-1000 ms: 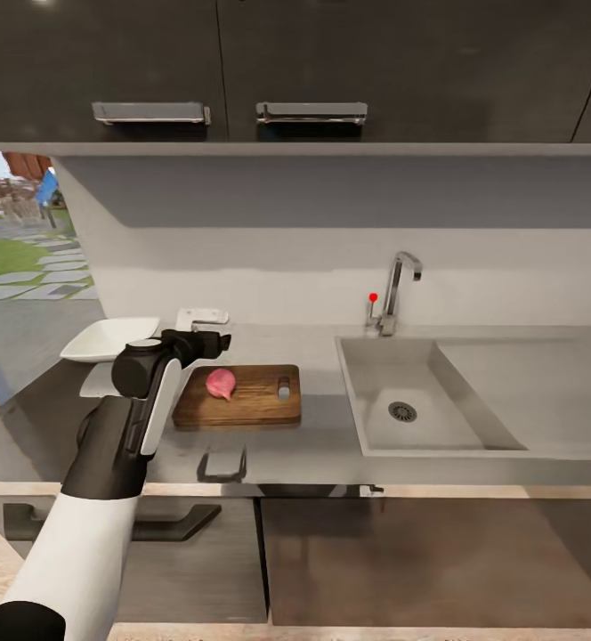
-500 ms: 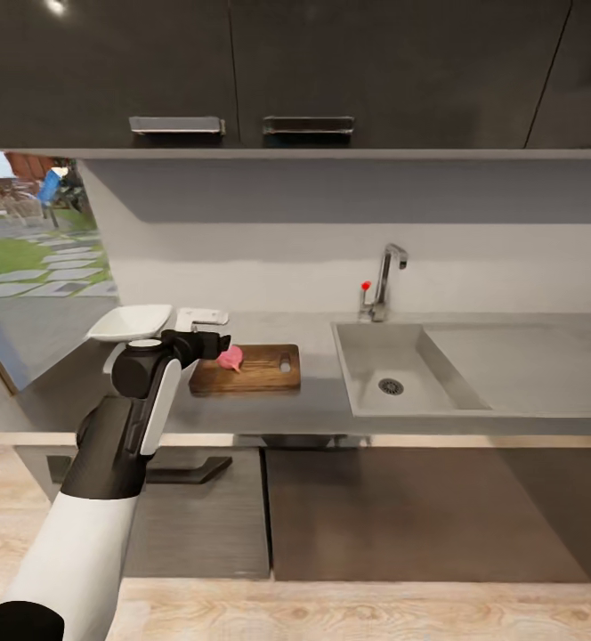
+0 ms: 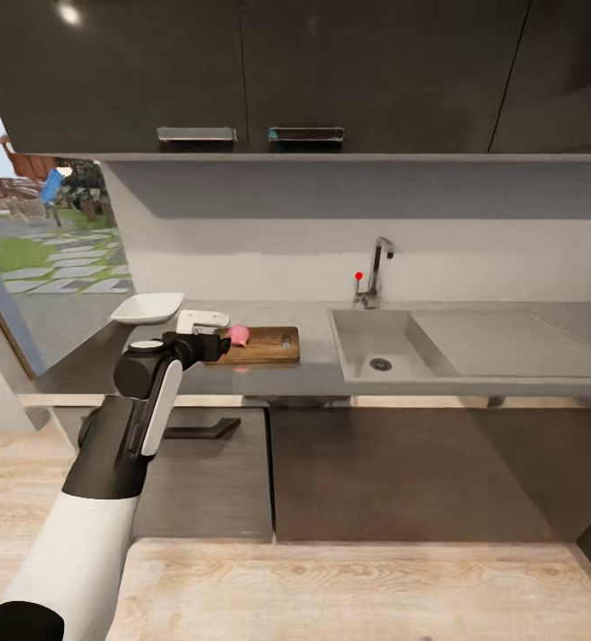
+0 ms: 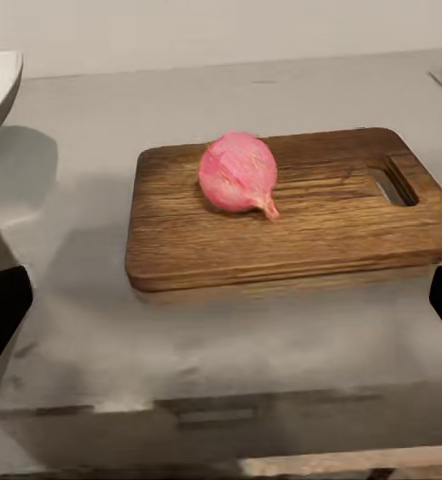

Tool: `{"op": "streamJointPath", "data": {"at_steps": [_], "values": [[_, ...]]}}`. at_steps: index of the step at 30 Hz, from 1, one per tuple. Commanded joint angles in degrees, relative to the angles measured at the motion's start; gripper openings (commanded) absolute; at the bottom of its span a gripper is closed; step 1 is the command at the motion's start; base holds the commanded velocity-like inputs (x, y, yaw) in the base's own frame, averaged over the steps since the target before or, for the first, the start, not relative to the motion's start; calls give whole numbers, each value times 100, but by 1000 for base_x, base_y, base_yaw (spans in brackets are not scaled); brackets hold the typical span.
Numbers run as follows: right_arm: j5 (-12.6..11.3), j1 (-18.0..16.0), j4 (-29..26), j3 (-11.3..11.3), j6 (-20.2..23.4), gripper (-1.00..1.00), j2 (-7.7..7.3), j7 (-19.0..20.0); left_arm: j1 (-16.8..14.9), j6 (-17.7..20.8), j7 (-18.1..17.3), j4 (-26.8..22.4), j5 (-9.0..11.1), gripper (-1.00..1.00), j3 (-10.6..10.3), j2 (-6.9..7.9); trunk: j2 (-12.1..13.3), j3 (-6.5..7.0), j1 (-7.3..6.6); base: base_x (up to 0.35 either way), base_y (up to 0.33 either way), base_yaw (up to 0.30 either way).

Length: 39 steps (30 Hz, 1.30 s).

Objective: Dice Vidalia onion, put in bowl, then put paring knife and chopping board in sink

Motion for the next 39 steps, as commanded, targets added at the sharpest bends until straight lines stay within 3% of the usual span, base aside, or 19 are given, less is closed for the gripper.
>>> {"op": "streamJointPath", "data": {"at_steps": [1,14,19,22,23,24,25,26,27,30,31,34,38,39], "values": [[60,-4,7,-48,-16,100,1,-25,-5,21,49,22,42,100,-5,1,-4,-6,-4,-335,0,0],[60,-4,7,-53,-16,100,-3,-25,7,10,46,442,45,100,-5,3,-4,-6,-4,-227,0,0],[60,-4,1,-60,-16,100,-29,-25,31,-206,34,1444,45,100,-12,9,-4,-6,-4,-13,0,0],[60,-4,-3,-70,-22,100,-41,-25,44,-1144,34,2593,45,100,-10,12,-4,-6,-4,-2,0,0],[60,-4,-7,-76,-25,100,-44,-25,49,-2027,37,3426,45,100,-8,16,-4,-6,-4,0,0,0],[60,-4,-8,-78,-31,100,-45,-25,52,-2640,38,3984,45,100,-7,17,-4,-6,-4,0,0,0],[60,-4,-9,-79,-37,100,-46,-25,54,-3207,39,4526,45,100,-6,18,-4,-6,-4,0,0,0],[60,-4,-10,-78,-40,100,-46,-24,54,-3464,39,4788,45,100,-6,16,-4,-6,-4,0,0,0],[60,-4,-11,-74,-58,100,-47,-13,56,-4604,35,6273,46,100,-6,19,-4,-6,-4,0,0,0],[60,-4,-11,-77,-65,100,-47,-10,57,-5202,27,7261,50,100,-5,71,-4,-6,-4,0,0,0],[60,-4,-11,-78,-66,100,-47,-9,57,-5286,26,7425,56,100,-5,87,-4,-6,-4,0,0,0],[60,-4,-11,-76,-72,100,-47,-8,55,-5692,16,8536,83,100,-12,196,-4,-6,-4,0,0,0],[60,-4,-17,-74,-76,100,-47,-8,75,-6341,14,9042,93,100,-14,208,-4,-6,-4,0,0,0],[63,-4,-24,-77,-77,100,-47,-8,135,-6936,16,9132,98,100,-14,210,-4,-6,-4,0,0,0]]}}
